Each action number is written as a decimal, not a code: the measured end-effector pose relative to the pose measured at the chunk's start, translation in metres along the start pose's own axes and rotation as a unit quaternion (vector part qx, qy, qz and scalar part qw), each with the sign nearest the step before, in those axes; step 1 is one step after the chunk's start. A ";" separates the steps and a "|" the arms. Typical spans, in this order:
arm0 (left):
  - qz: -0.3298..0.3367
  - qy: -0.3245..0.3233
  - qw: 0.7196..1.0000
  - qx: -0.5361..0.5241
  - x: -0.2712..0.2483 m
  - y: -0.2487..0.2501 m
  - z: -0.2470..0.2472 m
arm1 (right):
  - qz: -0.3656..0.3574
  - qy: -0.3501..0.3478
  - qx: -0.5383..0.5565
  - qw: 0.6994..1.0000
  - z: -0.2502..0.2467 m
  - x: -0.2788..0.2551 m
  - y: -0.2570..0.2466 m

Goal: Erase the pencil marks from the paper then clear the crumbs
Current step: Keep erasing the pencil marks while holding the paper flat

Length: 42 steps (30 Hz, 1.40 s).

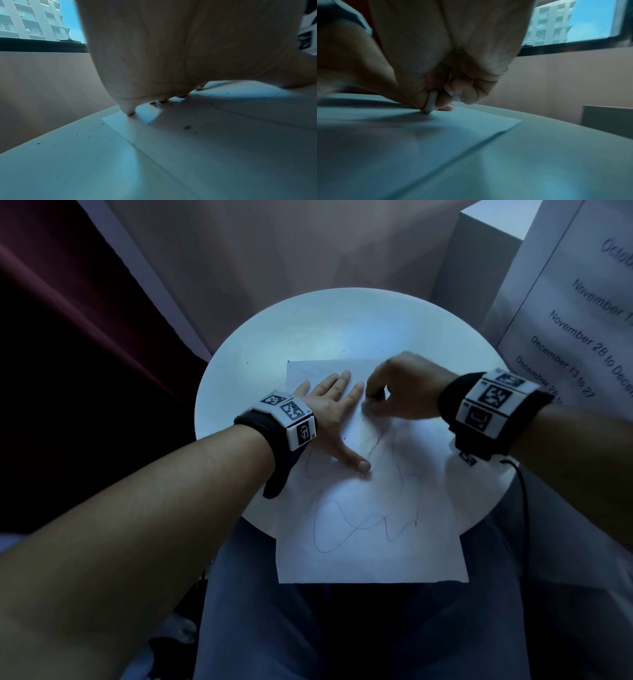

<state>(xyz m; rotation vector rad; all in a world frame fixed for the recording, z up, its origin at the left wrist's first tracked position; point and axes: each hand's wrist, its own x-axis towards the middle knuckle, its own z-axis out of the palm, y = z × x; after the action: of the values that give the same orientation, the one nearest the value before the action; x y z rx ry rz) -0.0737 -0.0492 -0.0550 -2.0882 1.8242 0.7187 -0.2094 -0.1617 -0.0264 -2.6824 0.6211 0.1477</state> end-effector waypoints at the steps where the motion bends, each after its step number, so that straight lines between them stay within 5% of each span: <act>1: 0.000 0.001 1.000 0.000 0.000 0.000 0.000 | 0.012 0.022 0.004 1.000 -0.001 0.003 0.004; 8: 0.002 0.003 1.000 0.007 -0.001 0.000 0.000 | -0.034 -0.058 0.035 0.997 0.016 -0.023 -0.023; 14: 0.005 0.003 1.000 -0.001 0.000 0.000 0.000 | -0.007 0.037 0.007 0.999 0.007 -0.003 -0.002; 18: 0.010 0.002 1.000 0.000 -0.001 -0.002 0.000 | -0.035 -0.040 0.013 0.999 0.016 -0.021 -0.022; 23: 0.007 0.036 0.999 -0.006 -0.003 0.004 -0.002 | 0.044 0.074 0.099 0.991 0.007 -0.011 0.020; 29: 0.026 0.057 0.998 -0.015 0.003 0.011 -0.005 | 0.085 0.084 0.101 0.988 0.005 -0.007 0.040; 34: 0.008 0.022 1.000 -0.007 0.007 0.014 -0.002 | 0.028 0.095 0.032 0.995 0.010 -0.011 0.032; 38: 0.009 0.012 1.000 -0.004 0.008 0.013 -0.002 | -0.063 0.010 0.003 0.998 0.017 -0.025 0.012; 42: 0.006 0.007 1.000 -0.005 0.008 0.013 -0.003 | -0.010 0.042 0.007 0.999 0.002 -0.010 0.024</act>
<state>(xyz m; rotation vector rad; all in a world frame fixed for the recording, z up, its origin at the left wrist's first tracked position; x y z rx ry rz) -0.0855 -0.0596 -0.0553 -2.0967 1.8455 0.7196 -0.2289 -0.1770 -0.0345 -2.6909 0.6181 0.0244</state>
